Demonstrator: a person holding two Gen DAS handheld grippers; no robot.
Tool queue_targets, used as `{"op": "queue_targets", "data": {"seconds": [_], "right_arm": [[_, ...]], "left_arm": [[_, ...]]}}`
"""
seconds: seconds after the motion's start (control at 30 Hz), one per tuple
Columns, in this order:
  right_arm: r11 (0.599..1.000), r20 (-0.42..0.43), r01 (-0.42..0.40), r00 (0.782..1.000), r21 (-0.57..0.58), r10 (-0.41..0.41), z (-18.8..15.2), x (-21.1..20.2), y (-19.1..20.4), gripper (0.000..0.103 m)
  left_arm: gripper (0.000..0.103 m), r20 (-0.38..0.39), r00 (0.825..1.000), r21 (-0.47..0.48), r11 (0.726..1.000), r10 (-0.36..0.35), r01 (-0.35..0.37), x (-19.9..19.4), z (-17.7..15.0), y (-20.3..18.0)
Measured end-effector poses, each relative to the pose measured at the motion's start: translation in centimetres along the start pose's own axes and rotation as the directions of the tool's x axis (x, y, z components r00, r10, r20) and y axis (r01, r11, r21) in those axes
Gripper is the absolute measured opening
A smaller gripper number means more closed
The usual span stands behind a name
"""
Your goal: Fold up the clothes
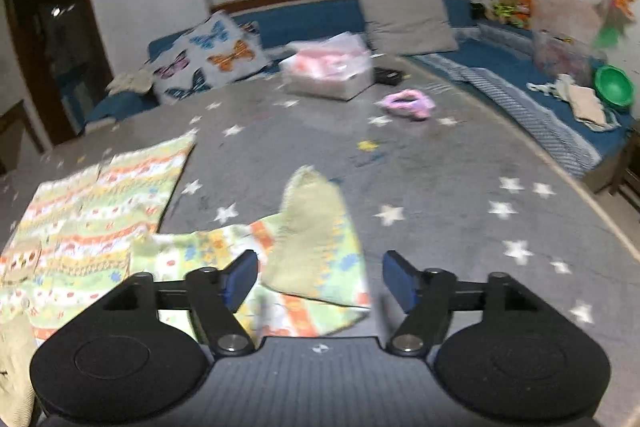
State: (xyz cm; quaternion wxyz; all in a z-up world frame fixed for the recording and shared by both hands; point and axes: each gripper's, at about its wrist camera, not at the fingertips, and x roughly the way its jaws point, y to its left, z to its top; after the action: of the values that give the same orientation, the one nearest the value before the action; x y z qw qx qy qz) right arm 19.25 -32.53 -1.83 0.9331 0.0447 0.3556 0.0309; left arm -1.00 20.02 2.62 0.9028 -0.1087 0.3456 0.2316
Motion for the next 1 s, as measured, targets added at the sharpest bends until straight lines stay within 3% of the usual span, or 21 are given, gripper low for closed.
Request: {"op": "queue_targets", "data": {"seconds": [0.1, 0.3, 0.4, 0.53, 0.6, 0.77, 0.9, 1.0], "right_arm": [[0.996, -0.017, 0.015, 1.000, -0.090, -0.017, -0.1, 1.9, 1.6, 0.080], [0.963, 0.011, 0.118, 0.993, -0.241, -0.119, -0.2, 3.6, 1.7, 0.082], [0.940, 0.050, 0.219, 0.976, -0.262, -0.213, 0.3, 3.3, 0.1, 0.082], [0.904, 0.101, 0.364, 0.931, -0.224, -0.350, 1.5, 2.1, -2.1, 0.081], [0.910, 0.108, 0.364, 0.931, -0.201, -0.348, 1.7, 1.4, -2.7, 0.081], [0.948, 0.128, 0.259, 0.963, -0.187, -0.238, 1.2, -0.1, -1.1, 0.080], [0.952, 0.190, 0.197, 0.970, -0.235, -0.153, 1.2, -1.5, 2.0, 0.080], [0.950, 0.174, 0.127, 0.982, -0.285, -0.079, 1.0, -1.5, 3.7, 0.080]], "left_arm": [[0.076, 0.011, 1.000, 0.015, 1.000, -0.002, 0.002, 0.2, 0.5, -0.5], [0.084, 0.022, 1.000, 0.053, 0.998, 0.014, -0.015, 1.1, 1.1, -1.2], [0.086, 0.023, 0.999, 0.059, 0.998, 0.027, -0.028, 1.7, 1.3, -1.1], [0.091, 0.022, 0.999, 0.072, 0.997, 0.035, -0.036, 2.1, 1.3, -1.2], [0.094, 0.018, 0.999, 0.083, 0.996, 0.027, -0.029, 2.4, 1.1, -1.4], [0.096, 0.009, 0.999, 0.116, 0.993, 0.033, -0.034, 3.0, 0.6, -1.8], [0.099, 0.015, 0.999, 0.126, 0.991, 0.050, -0.052, 3.2, 0.6, -1.7], [0.099, 0.006, 0.998, 0.125, 0.990, 0.058, -0.058, 3.6, 0.6, -1.3]]}}
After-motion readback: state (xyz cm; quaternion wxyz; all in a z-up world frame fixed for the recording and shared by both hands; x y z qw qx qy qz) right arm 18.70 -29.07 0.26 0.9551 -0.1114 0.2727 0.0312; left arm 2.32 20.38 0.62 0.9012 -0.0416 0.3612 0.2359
